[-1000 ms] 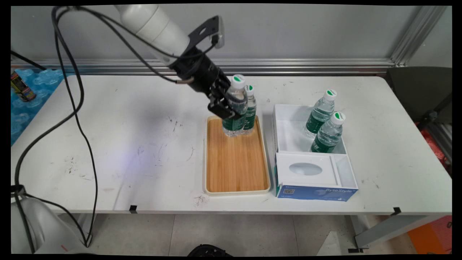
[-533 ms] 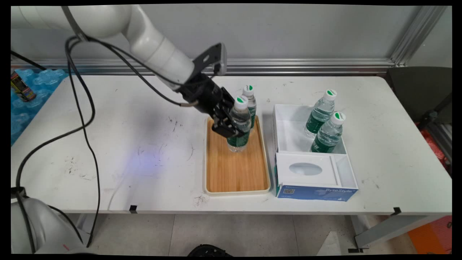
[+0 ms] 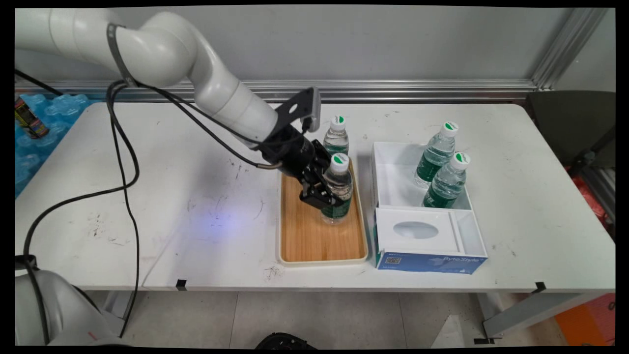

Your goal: Place the picked object on the tray

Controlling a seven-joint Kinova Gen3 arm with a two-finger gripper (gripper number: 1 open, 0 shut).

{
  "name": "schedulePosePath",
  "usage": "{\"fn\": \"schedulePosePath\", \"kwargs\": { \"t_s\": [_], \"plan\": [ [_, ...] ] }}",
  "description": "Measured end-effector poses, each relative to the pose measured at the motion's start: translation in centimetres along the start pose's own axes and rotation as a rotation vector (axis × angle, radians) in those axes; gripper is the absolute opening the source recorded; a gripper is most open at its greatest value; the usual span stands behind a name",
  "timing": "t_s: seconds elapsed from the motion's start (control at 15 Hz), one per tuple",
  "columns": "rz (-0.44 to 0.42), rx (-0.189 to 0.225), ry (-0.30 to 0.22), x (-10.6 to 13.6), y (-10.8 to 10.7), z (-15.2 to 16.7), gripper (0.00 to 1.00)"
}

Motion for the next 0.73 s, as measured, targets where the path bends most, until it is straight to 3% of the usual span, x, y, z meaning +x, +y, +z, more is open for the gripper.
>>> {"fn": "schedulePosePath", "kwargs": {
  "t_s": [0.47, 0.53, 0.73],
  "plan": [
    [0.046, -0.01, 0.012, -0.9, 0.6, 1.5, 0.0],
    [0.052, -0.009, 0.013, -1.0, 0.6, 1.5, 1.0],
    [0.067, -0.011, 0.014, -1.2, 0.7, 1.5, 1.0]
  ]
}}
